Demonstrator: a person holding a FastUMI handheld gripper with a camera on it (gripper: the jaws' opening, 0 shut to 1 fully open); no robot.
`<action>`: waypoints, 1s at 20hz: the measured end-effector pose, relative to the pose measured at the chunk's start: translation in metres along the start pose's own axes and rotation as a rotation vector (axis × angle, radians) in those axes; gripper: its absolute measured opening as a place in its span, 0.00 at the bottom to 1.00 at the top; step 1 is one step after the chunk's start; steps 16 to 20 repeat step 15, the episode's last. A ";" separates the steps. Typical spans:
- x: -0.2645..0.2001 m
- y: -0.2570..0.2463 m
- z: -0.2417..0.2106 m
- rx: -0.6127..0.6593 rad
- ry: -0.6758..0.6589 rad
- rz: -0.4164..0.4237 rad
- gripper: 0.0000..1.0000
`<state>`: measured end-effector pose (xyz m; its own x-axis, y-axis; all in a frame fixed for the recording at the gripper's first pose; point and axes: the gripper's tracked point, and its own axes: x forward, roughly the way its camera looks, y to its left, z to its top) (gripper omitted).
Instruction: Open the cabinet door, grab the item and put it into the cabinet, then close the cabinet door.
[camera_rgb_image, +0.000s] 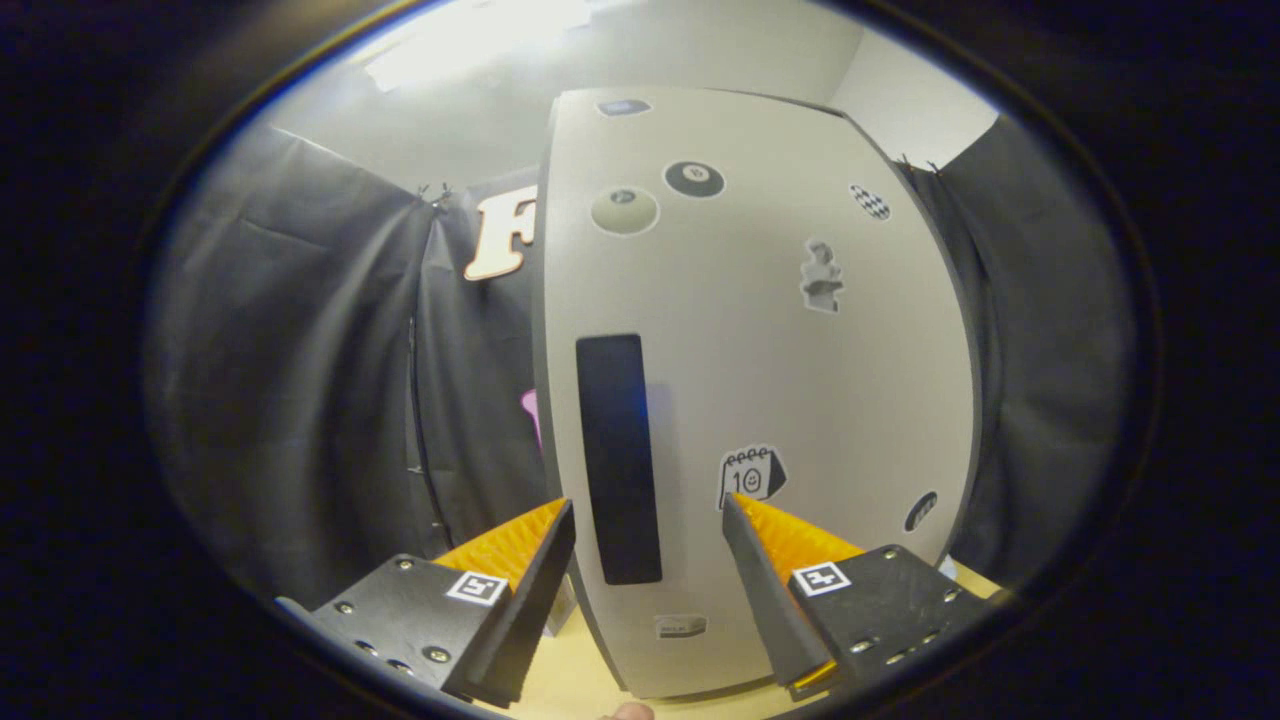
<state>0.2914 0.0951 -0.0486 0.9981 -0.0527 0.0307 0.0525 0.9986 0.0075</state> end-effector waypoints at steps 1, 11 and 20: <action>-0.006 -0.001 0.009 0.005 -0.016 0.006 0.88; -0.062 -0.055 0.079 -0.008 -0.100 -0.023 0.99; -0.079 -0.081 0.091 -0.014 -0.113 -0.043 0.99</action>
